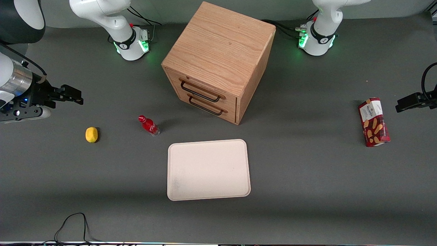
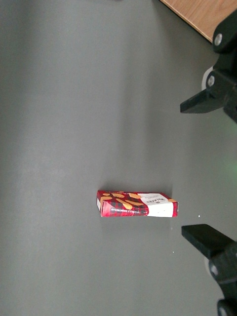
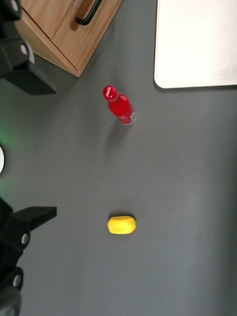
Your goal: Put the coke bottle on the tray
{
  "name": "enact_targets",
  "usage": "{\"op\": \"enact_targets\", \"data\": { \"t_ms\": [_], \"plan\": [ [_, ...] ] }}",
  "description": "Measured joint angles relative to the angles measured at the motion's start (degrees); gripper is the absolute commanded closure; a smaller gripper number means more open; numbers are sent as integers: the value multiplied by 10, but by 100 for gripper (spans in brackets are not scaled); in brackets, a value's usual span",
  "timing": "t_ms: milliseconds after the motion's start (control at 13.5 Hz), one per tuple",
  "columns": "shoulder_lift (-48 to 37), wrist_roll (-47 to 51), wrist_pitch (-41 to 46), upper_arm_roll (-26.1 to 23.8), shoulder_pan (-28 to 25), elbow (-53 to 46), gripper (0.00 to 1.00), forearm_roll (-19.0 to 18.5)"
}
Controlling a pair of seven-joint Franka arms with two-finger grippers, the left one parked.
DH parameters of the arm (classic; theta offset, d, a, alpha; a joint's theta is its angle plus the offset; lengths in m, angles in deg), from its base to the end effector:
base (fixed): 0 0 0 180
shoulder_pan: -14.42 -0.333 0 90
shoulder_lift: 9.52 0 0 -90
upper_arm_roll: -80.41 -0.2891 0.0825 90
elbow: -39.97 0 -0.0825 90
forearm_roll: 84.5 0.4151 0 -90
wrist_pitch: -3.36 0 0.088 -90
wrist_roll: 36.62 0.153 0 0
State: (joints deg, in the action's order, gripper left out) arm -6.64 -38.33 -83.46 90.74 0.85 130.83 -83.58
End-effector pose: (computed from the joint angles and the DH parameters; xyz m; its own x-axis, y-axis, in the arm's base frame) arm 0.5841 0.0373 0.5108 0.9891 0.0859 -0.1194 0.0853 -0.9963 -0.0106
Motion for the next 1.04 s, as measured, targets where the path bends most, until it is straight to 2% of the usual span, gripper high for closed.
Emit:
{"op": "enact_targets", "data": {
  "t_ms": [296,1037],
  "plan": [
    [1,0,2,0,0,-2,0,11],
    [17,0,27,0,-4,-37,0,12]
  ]
}}
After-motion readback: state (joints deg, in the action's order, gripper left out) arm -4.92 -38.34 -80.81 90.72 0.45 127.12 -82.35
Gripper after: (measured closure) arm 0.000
